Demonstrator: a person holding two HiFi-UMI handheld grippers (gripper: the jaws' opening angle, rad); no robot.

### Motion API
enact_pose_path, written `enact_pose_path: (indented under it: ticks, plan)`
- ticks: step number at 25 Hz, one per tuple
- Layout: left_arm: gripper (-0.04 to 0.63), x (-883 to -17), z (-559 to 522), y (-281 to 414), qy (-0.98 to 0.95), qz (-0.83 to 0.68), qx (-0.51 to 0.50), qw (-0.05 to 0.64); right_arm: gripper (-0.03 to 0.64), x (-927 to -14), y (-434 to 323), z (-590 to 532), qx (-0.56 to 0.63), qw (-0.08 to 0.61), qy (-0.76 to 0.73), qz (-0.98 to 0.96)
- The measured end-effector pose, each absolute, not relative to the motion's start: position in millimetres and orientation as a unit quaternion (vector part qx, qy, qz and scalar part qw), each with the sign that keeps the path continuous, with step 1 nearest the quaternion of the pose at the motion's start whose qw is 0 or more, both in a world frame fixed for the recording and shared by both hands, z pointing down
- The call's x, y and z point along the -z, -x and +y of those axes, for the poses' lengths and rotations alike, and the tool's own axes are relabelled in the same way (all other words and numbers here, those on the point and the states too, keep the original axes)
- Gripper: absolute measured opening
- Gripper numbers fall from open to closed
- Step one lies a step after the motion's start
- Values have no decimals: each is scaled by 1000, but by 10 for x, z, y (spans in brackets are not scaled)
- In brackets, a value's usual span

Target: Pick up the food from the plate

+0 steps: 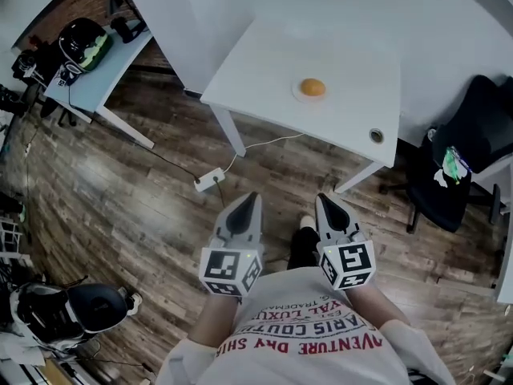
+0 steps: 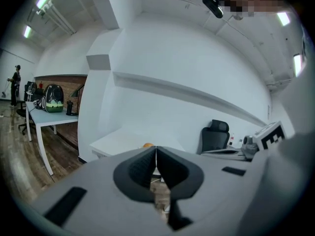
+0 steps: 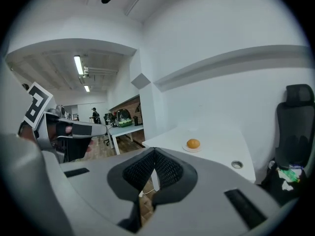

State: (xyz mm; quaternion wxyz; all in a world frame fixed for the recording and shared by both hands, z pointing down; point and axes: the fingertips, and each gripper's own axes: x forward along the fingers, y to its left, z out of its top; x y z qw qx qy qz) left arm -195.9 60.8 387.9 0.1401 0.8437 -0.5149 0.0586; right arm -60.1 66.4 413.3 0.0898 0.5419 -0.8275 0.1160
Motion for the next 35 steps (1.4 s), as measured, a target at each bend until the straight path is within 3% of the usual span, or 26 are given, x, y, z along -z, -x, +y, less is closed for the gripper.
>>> enact_pose_path:
  ticks: [16,35]
  plan:
    - [8,-4012,-1327,899,-821,-548,-65,148,11,-4283,-436,-1371,-108,122,-498,-852]
    - [8,-4071,-2697,419,-867,-464,-101,148,11,-4408,-895,-2428,-140,117,-574,-798]
